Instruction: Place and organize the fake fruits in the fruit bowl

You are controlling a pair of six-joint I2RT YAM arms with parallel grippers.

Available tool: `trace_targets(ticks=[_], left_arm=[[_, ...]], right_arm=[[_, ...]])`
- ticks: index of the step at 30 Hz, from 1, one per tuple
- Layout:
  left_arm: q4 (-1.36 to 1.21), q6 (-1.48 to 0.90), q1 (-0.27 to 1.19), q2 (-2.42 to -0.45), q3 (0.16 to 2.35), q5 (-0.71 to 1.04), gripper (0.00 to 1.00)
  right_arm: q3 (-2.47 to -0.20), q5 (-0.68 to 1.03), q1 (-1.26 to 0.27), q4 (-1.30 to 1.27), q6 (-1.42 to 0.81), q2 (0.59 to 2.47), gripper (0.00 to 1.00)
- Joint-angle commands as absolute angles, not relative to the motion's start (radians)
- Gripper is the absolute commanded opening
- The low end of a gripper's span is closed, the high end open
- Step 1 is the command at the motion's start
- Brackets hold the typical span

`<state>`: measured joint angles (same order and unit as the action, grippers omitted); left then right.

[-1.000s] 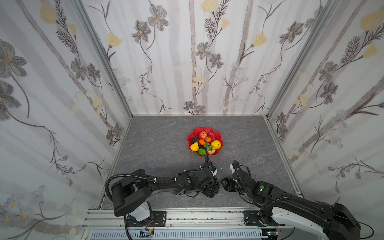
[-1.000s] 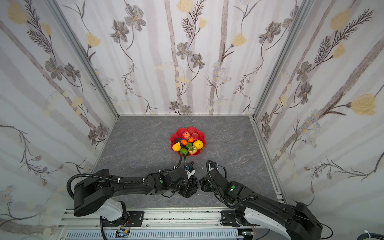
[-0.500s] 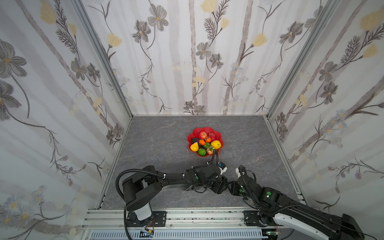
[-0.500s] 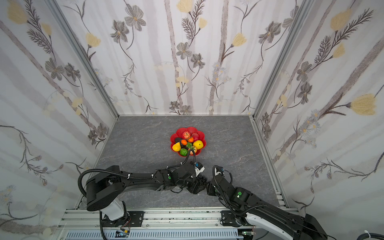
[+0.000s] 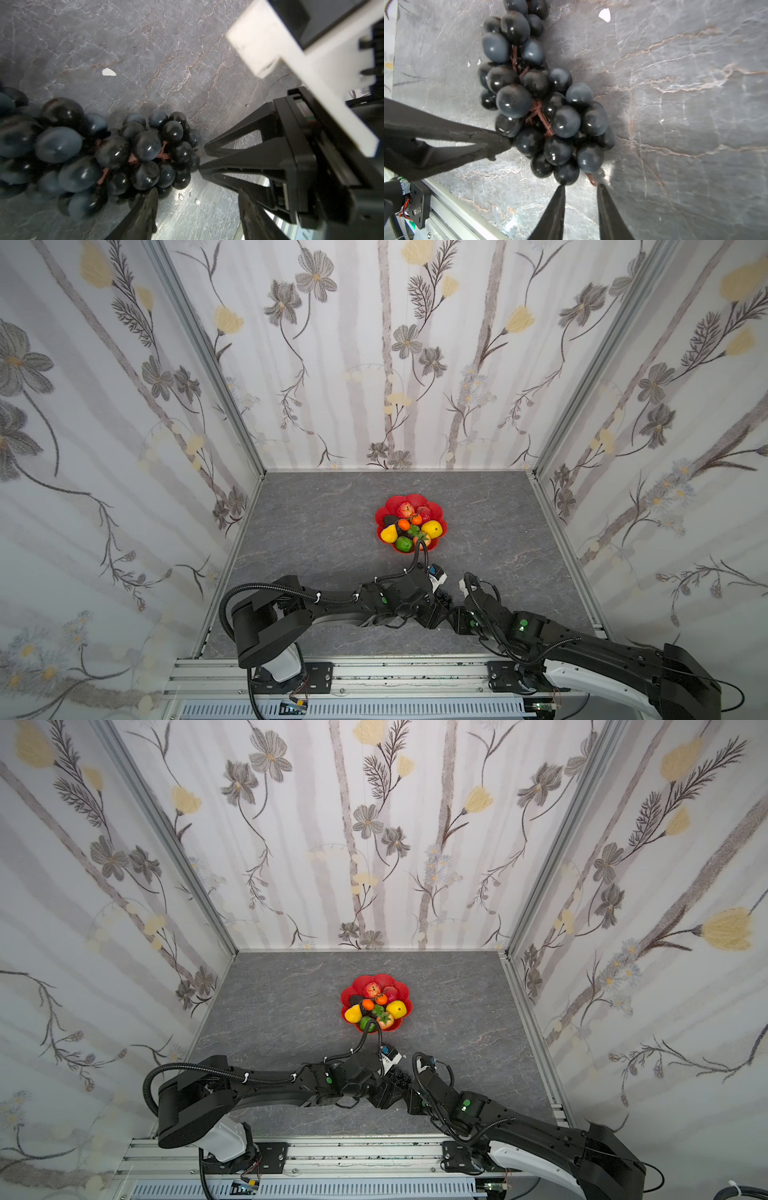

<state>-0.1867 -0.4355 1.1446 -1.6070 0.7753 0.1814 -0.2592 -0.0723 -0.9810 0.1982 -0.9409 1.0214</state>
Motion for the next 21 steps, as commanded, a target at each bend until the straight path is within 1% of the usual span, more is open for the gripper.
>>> trace_targets(ticks=[1,3,6,8,10,15,21], left_arm=[[-0.222,-0.452,1.138,-1.604,0.77,0.155,0.63],[-0.227,-0.458,1.135,-1.602,0.766,0.149,0.63],[-0.236,-0.467,1.128,-1.599,0.755,0.147,0.63],[-0.241,-0.472,1.124,-1.598,0.752,0.147,0.64],[-0.244,-0.475,1.12,-1.597,0.748,0.145,0.64],[-0.254,-0.478,1.117,-1.595,0.743,0.143,0.64],[-0.257,-0.48,1.116,-1.596,0.743,0.146,0.64]], right_arm=[[-0.266,-0.082,-0.987,0.164,-0.945,1.017,0.29],[-0.263,-0.086,-0.99,0.168,-0.943,1.0,0.31],[-0.261,-0.072,-0.995,0.159,-0.933,0.99,0.37],[-0.262,-0.053,-1.003,0.14,-0.923,1.003,0.42],[-0.272,-0.061,-1.011,0.148,-0.929,1.032,0.44],[-0.282,-0.058,-1.02,0.112,-0.927,1.098,0.48],[-0.316,-0.067,-1.021,0.094,-0.896,1.158,0.47]])
